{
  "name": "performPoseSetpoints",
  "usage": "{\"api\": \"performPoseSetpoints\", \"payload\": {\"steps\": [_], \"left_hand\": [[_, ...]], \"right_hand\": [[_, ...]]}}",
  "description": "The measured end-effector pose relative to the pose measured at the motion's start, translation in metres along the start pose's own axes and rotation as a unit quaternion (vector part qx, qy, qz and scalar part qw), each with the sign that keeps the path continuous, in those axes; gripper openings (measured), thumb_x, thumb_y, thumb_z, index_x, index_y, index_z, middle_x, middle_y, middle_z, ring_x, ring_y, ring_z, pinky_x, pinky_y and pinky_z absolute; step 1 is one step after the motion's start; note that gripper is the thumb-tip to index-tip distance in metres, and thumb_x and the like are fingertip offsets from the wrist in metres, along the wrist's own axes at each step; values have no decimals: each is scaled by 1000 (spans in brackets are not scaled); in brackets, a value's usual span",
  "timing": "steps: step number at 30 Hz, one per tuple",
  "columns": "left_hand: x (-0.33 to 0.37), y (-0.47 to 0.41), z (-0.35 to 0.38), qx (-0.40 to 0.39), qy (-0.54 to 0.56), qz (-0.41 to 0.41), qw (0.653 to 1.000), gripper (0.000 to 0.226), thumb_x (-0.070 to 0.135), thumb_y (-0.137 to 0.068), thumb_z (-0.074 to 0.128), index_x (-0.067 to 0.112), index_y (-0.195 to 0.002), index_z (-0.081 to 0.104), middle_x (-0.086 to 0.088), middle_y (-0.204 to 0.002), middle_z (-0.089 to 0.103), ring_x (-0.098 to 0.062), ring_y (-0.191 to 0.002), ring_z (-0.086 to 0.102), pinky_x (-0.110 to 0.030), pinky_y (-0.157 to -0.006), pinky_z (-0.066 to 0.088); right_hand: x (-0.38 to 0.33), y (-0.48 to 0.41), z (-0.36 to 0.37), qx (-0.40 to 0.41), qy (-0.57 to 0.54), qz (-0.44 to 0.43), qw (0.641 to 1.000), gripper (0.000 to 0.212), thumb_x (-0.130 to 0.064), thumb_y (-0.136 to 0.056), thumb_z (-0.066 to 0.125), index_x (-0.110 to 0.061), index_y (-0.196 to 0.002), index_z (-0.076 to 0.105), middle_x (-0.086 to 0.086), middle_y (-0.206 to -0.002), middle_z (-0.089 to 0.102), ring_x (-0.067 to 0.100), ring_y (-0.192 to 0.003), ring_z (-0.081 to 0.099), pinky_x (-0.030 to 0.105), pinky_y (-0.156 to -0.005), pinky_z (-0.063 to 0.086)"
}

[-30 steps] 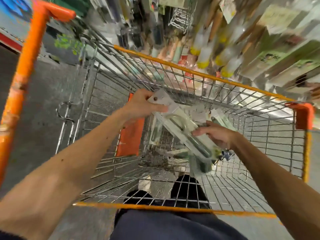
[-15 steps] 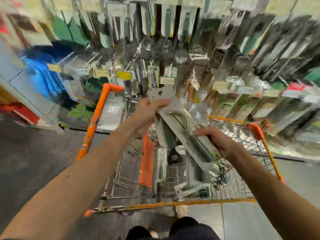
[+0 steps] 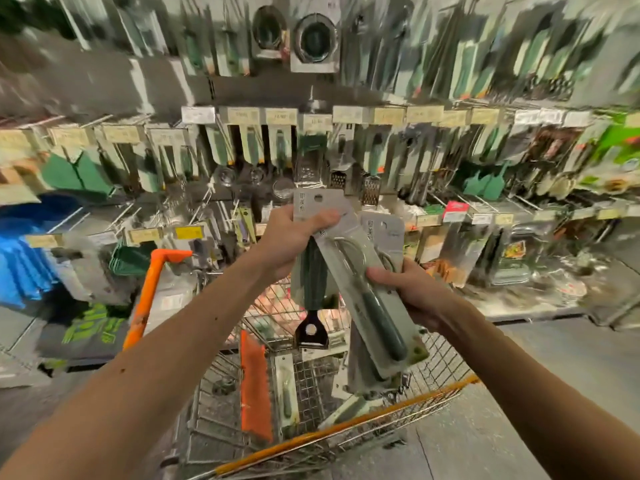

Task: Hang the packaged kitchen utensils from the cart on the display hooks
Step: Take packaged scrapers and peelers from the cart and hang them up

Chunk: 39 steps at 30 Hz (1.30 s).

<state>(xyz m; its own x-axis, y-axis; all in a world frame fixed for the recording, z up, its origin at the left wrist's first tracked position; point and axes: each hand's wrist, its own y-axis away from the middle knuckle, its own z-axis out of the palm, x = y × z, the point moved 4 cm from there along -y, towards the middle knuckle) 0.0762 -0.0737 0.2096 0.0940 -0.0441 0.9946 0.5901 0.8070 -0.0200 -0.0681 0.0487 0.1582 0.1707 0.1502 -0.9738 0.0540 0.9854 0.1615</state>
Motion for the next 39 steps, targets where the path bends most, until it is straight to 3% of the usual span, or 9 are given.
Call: {"api": "performPoseSetpoints", "payload": {"steps": [2,7,12,18,24,30,34,39], "left_hand": [[6,-2,22,-8,6,-10,1000,9,11,-87,72,7,-96,70,-2,-82,78,-17,-76,75,-28,-62,60],[18,-1,81,-27,18,-41,999,16,19,-88,71,4,-93,68,-7,-82,77,-18,-72,73,-31,-63,62],[35,9,155,-101,-25,-41,994,22,11,-80,72,9,-101,67,-2,-87,77,-18,-79,75,-28,-64,61],[48,19,253,-167,-69,-25,983,25,7,-74,73,11,-98,67,2,-81,77,-12,-74,74,-24,-61,58],[46,1,332,-110,-41,-18,993,46,21,-70,77,4,-111,65,-14,-95,76,-24,-78,74,-31,-64,60],[50,-51,399,-65,8,-20,998,54,22,-61,82,6,-111,69,-16,-101,76,-32,-95,73,-47,-89,57],[59,-100,446,-65,-12,12,998,37,13,-69,82,9,-104,71,-12,-94,77,-27,-84,75,-40,-77,61],[57,-169,512,-85,-2,51,995,30,3,-72,81,2,-101,70,-13,-87,77,-25,-78,76,-30,-62,60]], "right_hand": [[-9,14,-10,-22,-27,-25,999,66,-33,-45,97,-13,-102,69,9,-91,74,25,-81,72,36,-69,60],[-23,58,-53,-22,-76,-62,995,58,-33,-40,99,-15,-90,76,12,-87,74,25,-73,73,36,-64,61],[-38,110,-111,22,-84,-71,994,84,-35,-34,100,-7,-105,64,14,-84,74,26,-68,73,35,-59,60],[-59,173,-190,24,-56,-107,992,69,-36,-30,100,-17,-91,77,14,-88,75,27,-71,73,36,-60,60],[-88,211,-258,56,-26,-135,989,61,-22,-39,96,-14,-95,74,14,-87,74,27,-73,73,35,-62,59],[-116,210,-330,146,-21,-150,978,42,-9,-64,78,-10,-105,68,19,-98,74,32,-83,73,37,-68,60],[-139,198,-379,165,-47,-165,971,51,-12,-65,76,-9,-114,64,13,-97,76,27,-81,74,34,-62,59],[-170,165,-452,185,-23,-173,967,57,-24,-67,79,-13,-122,65,15,-109,73,31,-93,72,40,-70,59]]}}
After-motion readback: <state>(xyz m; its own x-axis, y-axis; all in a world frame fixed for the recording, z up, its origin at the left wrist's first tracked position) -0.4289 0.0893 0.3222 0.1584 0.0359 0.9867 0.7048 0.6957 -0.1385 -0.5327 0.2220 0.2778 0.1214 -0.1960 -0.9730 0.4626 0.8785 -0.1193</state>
